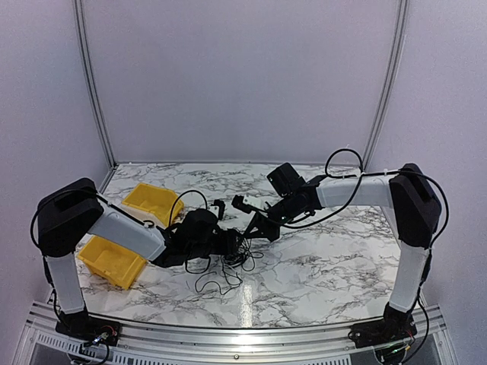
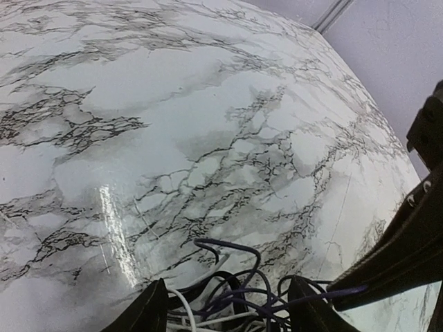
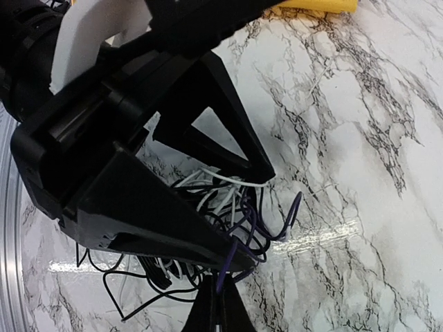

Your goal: Untangle the cables

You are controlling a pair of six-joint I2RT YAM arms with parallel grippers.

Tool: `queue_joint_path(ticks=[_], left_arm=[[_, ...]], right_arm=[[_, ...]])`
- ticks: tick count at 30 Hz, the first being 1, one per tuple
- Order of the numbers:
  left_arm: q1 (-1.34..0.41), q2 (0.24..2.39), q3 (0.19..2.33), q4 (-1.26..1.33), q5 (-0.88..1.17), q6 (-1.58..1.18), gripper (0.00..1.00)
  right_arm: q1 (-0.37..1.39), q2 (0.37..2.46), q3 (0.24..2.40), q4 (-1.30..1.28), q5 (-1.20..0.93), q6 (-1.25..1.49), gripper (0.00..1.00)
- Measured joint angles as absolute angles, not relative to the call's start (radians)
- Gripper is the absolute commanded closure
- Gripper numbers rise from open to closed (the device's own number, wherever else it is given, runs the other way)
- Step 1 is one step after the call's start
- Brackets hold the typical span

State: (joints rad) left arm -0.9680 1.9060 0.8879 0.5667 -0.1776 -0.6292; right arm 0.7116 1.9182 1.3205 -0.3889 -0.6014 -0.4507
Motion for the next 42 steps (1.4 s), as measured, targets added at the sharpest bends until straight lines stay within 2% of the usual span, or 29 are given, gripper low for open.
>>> queue_joint_path(ticks=[3,8,14,30,42], left_arm=[[-0.968,1.924,0.892,0.58,-0.231,-0.677,0.41],[-0.968,1.975,0.923,0.595,-0.3,-0.731,0.5],[-0.968,2.004,0.936,0.628,-0.328,-0.764,0.53],[-0.968,2.011,0.936,0.729,-0.331,-0.825,0.54],[-0.968,2.032,0.9,0.672,-0.323,-0.836,0.56]], right_arm=[[0.712,1.914,1.317,-0.389,-0.614,-0.444,1.0],[0.712,1.876,1.299,-0.401,-0.651,-0.437,1.0],[0.712,1.824,1.351,-0.481,-0.672,-0.443,1.0],[0.712,1.813,1.878,-0.805,-0.736,-0.448,1.0],[0.712,1.731,2.072,-0.773,-0.855,-0.441,1.0]])
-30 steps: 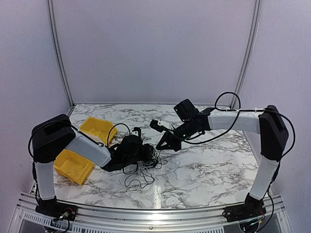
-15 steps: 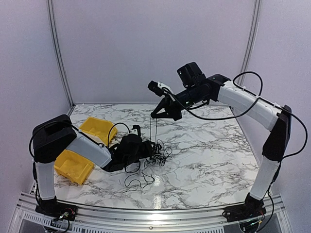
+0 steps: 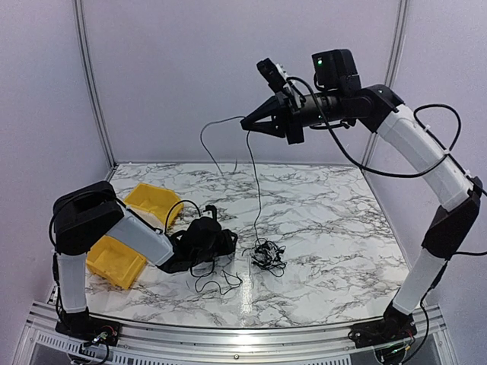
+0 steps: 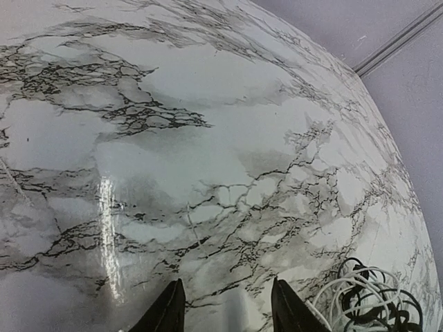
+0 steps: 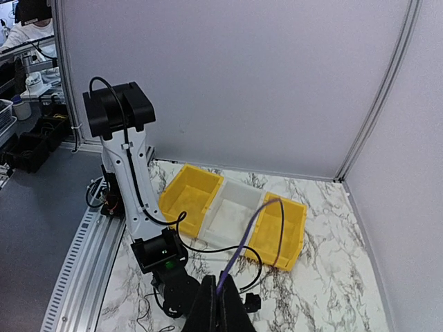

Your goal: Untangle the cables

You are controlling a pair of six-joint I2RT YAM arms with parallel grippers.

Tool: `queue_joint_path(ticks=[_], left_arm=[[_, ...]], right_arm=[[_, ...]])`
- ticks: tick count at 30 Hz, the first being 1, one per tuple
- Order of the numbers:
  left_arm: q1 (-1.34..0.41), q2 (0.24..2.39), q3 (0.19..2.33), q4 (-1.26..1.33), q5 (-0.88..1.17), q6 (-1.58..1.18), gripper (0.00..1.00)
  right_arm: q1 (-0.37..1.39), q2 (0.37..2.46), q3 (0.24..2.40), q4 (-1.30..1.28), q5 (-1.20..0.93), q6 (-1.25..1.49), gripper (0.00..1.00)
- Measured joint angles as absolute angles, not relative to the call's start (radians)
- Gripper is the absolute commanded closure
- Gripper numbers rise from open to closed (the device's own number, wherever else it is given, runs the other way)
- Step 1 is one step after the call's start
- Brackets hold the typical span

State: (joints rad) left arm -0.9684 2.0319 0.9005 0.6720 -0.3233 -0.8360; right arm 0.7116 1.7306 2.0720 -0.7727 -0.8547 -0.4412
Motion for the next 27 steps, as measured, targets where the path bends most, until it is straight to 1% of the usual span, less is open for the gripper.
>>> queue_joint_path(ticks=[6,9,12,15,21,25,27], left_arm=[[-0.973,1.988,0.844,0.669,-0.334,-0.853,0.55],[-0.979,1.945,0.797,0.659,-0.346,-0.853,0.51],[-0.996,1.854,0.722,0.632,-0.369,-0.831,0.48],[-1.028,1.694,0.64,0.61,-0.4,-0.776,0.45],[-1.072,1.279,0.539,0.586,-0.41,-0.59,0.39],[-1.071,1.045,0.575,0.505,-0.36,-0.439,0.36],[-1.072,1.01,0.635,0.455,-0.327,-0.38,0.35]], right_arm=[[0.712,1.682,2.1,-0.758,-0.871,-0.445,1.0],[0.712,1.676,2.099,-0.757,-0.864,-0.446,1.0],[0.712,1.665,2.069,-0.743,-0.833,-0.449,1.0],[0.712,1.637,1.976,-0.726,-0.804,-0.461,1.0],[0.712,1.608,1.731,-0.674,-0.794,-0.499,1.0],[0.712,1.605,1.57,-0.649,-0.794,-0.518,1.0],[0.712,1.605,1.541,-0.649,-0.795,-0.527,1.0]])
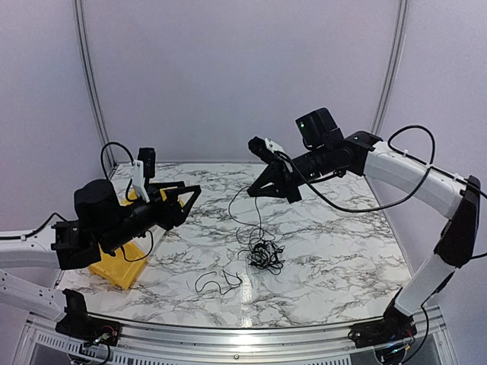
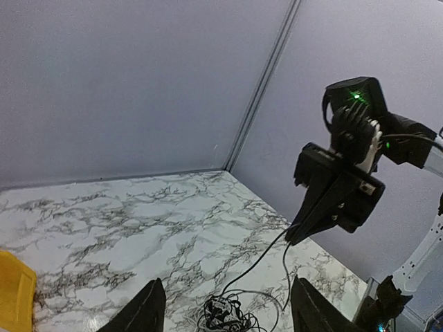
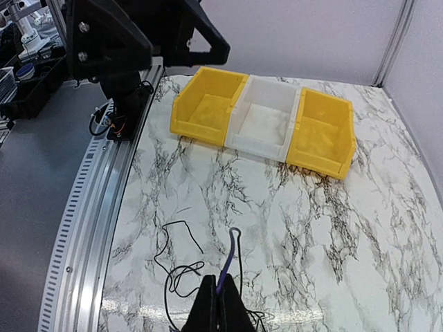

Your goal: Untangle the cables

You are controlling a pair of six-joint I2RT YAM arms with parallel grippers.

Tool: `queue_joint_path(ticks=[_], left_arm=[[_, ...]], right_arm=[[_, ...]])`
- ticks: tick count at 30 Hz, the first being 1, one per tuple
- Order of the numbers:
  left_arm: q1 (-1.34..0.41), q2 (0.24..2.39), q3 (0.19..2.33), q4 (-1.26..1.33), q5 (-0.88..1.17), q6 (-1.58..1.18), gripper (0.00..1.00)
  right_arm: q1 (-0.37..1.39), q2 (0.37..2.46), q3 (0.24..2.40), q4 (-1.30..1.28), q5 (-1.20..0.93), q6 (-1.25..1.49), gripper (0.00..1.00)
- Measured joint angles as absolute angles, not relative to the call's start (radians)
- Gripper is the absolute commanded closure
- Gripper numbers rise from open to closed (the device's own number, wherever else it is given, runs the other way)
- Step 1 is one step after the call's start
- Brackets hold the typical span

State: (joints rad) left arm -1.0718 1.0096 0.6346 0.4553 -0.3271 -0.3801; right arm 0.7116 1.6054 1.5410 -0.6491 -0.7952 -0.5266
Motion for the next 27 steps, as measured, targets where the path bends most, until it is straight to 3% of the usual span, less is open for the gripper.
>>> queue_joint_path(ticks=[10,18,27], left_arm=[[-1.072,1.232,1.037,0.107,-0.124,-0.084,0.36],[-1.072,1.354,1.086,-0.02,-0.094,0.08,0.42],[-1.072,1.417,1.099,0.0,-0.088,0.129,0.76]], right_arm=[[0.713,1.592,1.522,-0.622,-0.838,-0.562,1.0],[0.714,1.544,1.506,-0.625,-0.906,-0.588,1.0],[0.72,1.544,1.468,-0.62,-0.93,-0.597,1.0]])
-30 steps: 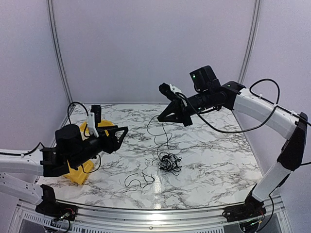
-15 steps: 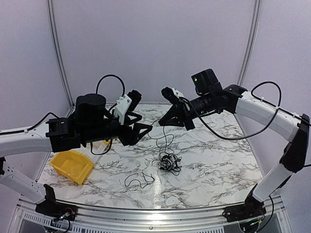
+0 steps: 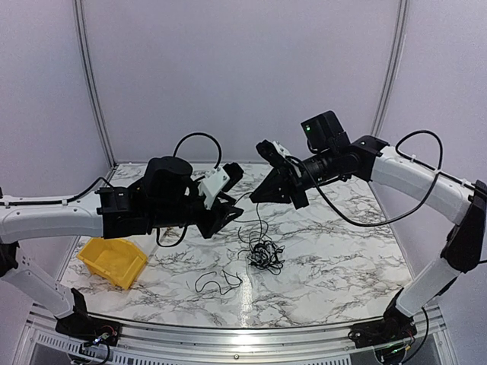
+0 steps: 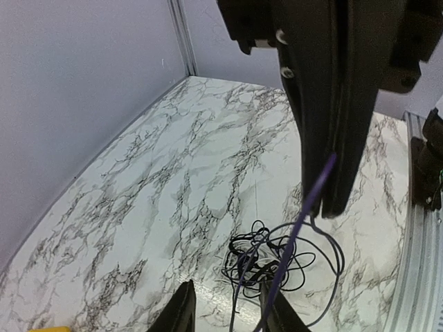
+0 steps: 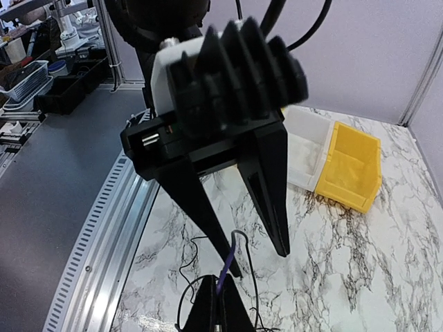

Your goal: Untangle the cables

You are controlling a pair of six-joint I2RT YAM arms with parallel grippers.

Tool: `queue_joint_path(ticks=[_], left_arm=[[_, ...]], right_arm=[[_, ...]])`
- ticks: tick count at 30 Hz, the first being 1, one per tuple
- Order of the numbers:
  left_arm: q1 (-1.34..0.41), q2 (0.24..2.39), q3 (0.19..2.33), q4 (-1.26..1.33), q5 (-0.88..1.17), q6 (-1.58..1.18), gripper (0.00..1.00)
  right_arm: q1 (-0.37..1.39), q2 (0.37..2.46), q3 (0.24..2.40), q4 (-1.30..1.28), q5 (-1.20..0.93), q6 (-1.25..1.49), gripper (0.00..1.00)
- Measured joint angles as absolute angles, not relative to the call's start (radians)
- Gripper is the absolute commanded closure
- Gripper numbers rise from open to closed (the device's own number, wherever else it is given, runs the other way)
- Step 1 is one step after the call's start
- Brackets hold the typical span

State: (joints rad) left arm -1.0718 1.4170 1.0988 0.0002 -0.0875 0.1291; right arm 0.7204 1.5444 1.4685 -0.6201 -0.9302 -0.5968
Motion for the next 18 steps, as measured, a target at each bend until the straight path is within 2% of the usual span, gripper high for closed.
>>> queue_joint_path(ticks=[5,7,10,12,16,18], left_arm=[[-1.072,1.407,1.093,0.042,-0.099,0.13,1.0],[-1.072,1.391,1.076,0.07,-0.116,0.122,1.0],[-1.074,1.356,1.022,0.123,-0.146,0.105,1.0],[-1.075,1.338,0.992,0.134,-0.178,0.089,1.0],[-1.074,1.3,0.938,0.146,-0.275,0.044,1.0],[-1.074,1.282,0.916,0.15,-0.324,0.017,1.0]], right_arm=[[0.721,1.547,1.448,-0.606,-0.929,-0.593,1.0],[0.721,1.552,1.447,-0.593,-0.922,-0.586,0.97],[0.721,1.565,1.446,-0.57,-0.898,-0.57,0.69],[0.723,1.575,1.441,-0.553,-0.863,-0.567,0.55],[0.723,1.584,1.386,-0.485,-0.751,-0.567,0.42],[0.723,1.602,1.354,-0.464,-0.707,-0.57,0.41]])
